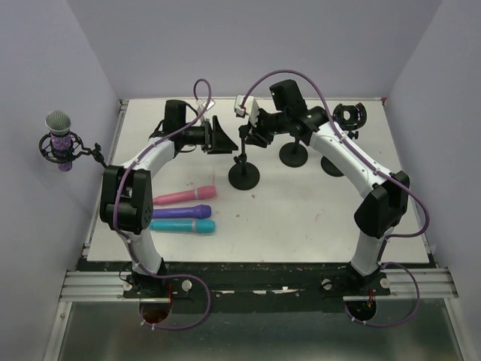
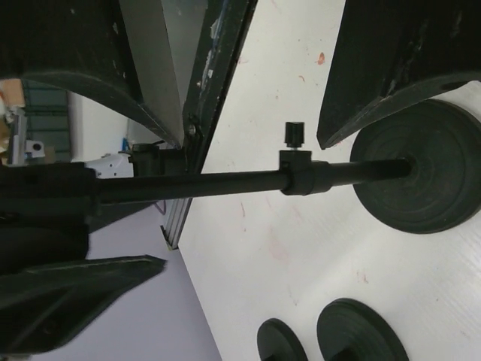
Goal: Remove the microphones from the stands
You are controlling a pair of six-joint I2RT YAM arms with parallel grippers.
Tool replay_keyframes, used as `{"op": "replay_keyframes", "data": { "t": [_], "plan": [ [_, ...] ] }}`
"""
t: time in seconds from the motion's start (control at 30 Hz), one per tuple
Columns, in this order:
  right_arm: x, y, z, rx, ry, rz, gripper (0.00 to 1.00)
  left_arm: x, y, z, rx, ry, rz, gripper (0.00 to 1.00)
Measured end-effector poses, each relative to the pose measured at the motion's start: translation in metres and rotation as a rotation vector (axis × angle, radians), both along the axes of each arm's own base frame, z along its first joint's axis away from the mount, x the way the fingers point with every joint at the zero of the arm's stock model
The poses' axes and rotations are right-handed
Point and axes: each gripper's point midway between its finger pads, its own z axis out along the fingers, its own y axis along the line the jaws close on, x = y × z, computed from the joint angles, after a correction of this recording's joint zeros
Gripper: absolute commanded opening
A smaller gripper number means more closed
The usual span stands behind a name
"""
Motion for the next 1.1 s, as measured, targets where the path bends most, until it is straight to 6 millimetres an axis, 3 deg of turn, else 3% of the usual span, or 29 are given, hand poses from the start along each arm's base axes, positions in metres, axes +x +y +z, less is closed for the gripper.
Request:
{"op": "replay_keyframes", "data": {
  "t": [0.1, 0.27, 0.33, 0.47, 0.8, 0.97, 1.1],
  "plan": [
    [0.000, 0.000, 0.000, 0.000, 0.001, 0.000, 0.54, -0.002, 0.003, 0.020, 0.024, -0.105, 0.000, 0.80],
    [0.001, 0.001, 0.004, 0.012, -0.002, -0.004, 0.60, -0.007, 0.006, 0.065, 0.035, -0.295, -0.005, 0.80],
    [0.001, 0.002, 0.007, 0.019, -0.008, -0.003, 0.60, -0.008, 0.007, 0.083, 0.027, -0.357, -0.002, 0.80],
    [0.002, 0.004, 0.017, 0.036, -0.024, 0.000, 0.60, -0.007, 0.004, 0.101, 0.013, -0.401, 0.010, 0.80],
    [0.001, 0.005, 0.028, 0.034, -0.080, 0.049, 0.61, 0.003, -0.001, 0.121, 0.046, -0.457, 0.050, 0.77],
    [-0.006, 0.006, 0.015, 0.002, -0.091, 0.126, 0.62, 0.010, 0.019, 0.127, 0.106, -0.477, 0.133, 0.77],
    [-0.004, 0.010, 0.002, -0.018, -0.097, 0.172, 0.56, 0.004, 0.039, 0.143, 0.127, -0.503, 0.197, 0.77]
  ]
}}
